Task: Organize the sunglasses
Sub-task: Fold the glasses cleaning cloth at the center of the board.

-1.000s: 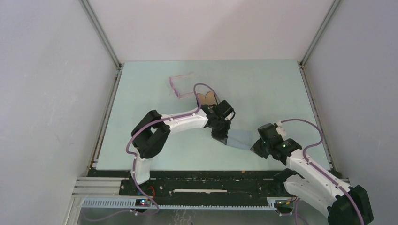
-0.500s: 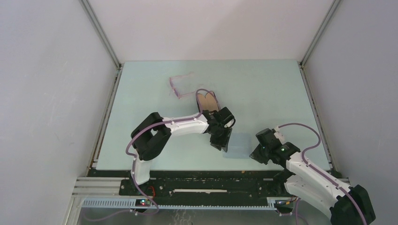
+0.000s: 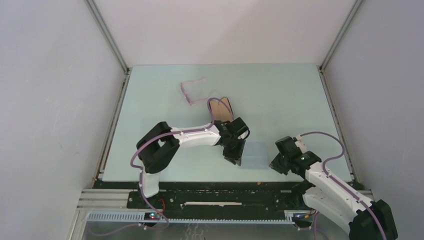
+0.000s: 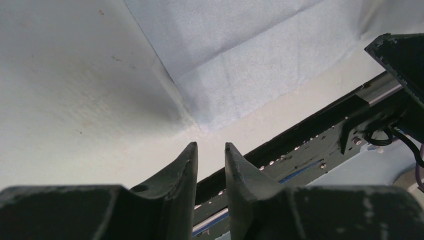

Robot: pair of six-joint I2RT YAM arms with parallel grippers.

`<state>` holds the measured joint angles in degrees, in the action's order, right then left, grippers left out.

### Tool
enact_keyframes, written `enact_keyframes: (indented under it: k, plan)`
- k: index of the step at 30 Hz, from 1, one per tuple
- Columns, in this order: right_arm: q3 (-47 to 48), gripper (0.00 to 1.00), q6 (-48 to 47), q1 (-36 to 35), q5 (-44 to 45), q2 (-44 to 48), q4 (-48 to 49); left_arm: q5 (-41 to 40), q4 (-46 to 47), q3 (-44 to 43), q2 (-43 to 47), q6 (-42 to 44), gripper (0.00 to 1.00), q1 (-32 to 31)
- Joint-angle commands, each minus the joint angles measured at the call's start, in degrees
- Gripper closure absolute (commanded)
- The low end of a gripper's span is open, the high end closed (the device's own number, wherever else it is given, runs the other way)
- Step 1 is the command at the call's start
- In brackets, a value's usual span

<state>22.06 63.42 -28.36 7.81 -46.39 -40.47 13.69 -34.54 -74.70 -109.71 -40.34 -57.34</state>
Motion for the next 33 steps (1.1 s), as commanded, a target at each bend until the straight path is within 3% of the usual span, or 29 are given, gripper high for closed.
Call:
enact_keyframes:
  k: [1, 7, 19, 33]
  plan:
    - [-0.2, 0.79, -2.0, 1.8, 0.7, 0.1, 0.9, 1.1, 1.2, 1.2, 0.5, -1.9, 0.69, -0.5]
    - [-0.8, 0.79, -3.7, 3.6, -0.3, -0.2, 2.9, 0.8, 1.8, 1.1, -1.1, -3.3, 0.75, -1.2]
    - [-3.1, 0.77, -5.2, 3.9, -1.9, 1.7, 5.0, -9.2, 7.2, 5.0, 2.4, -10.2, 0.78, -2.2]
    - [-3.2, 0.76, -5.2, 3.8, -4.1, 1.8, 5.5, -8.0, 8.0, 6.8, 1.8, -12.7, 0.8, -4.2]
